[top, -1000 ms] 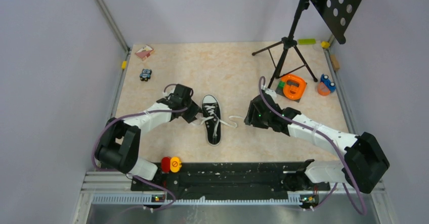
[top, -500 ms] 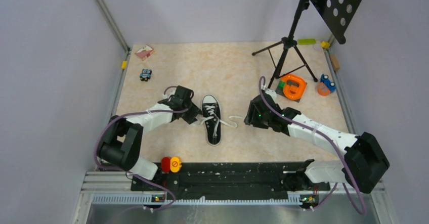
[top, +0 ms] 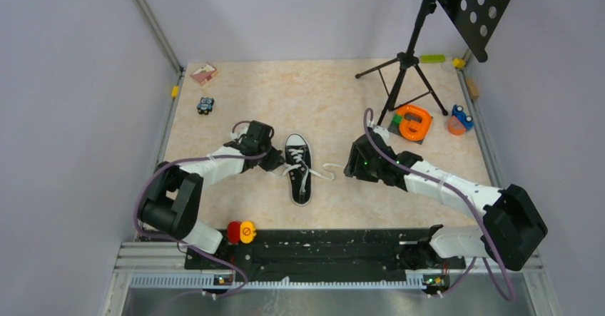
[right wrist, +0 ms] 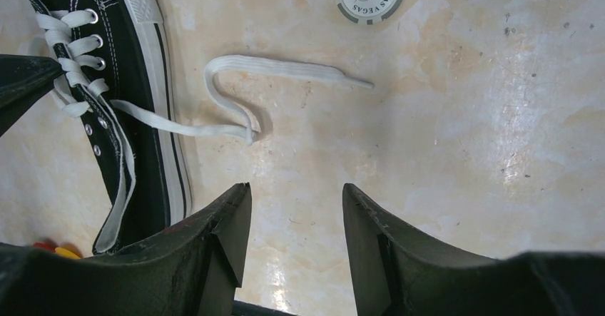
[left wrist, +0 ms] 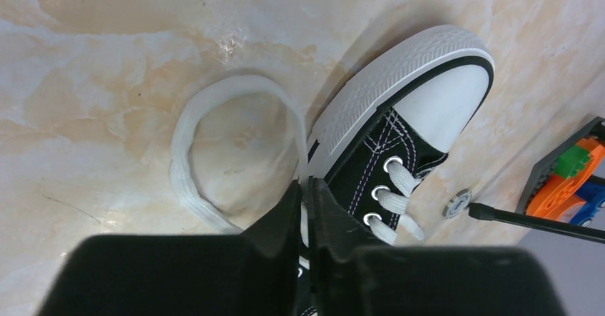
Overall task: Tie the shoes
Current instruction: Cross the shoelace with the shoelace.
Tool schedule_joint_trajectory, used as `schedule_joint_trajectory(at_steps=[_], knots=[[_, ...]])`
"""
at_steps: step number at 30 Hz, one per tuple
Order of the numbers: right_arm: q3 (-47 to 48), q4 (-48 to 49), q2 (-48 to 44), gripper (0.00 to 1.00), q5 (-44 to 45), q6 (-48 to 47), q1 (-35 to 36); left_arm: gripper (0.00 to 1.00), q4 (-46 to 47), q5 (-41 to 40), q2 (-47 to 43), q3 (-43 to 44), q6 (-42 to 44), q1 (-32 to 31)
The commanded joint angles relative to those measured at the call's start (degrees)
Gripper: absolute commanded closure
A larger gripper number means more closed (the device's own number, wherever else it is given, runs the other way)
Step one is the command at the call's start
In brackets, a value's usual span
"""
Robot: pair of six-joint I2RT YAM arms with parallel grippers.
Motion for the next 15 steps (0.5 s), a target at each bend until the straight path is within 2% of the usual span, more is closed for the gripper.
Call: schedule_joint_trajectory(at_steps=[1,8,15], knots=[[1.66,0.81,0.68,0.47,0.4,0.73,-0.16,0.98,-1.12,-2.38,1.34,-0.18,-0.15,0.19],[2.24,1.36,1.24,0.45,0.92,1.3,-0.16,1.0,-6.12,-6.2,-5.68,2.1,2.9,0.15],[3.89,1.11,1.33,0.45,1.16,1.6,-0.16,1.0,-8.51,-10.63,-15.17,-0.01,4.86,0.23]])
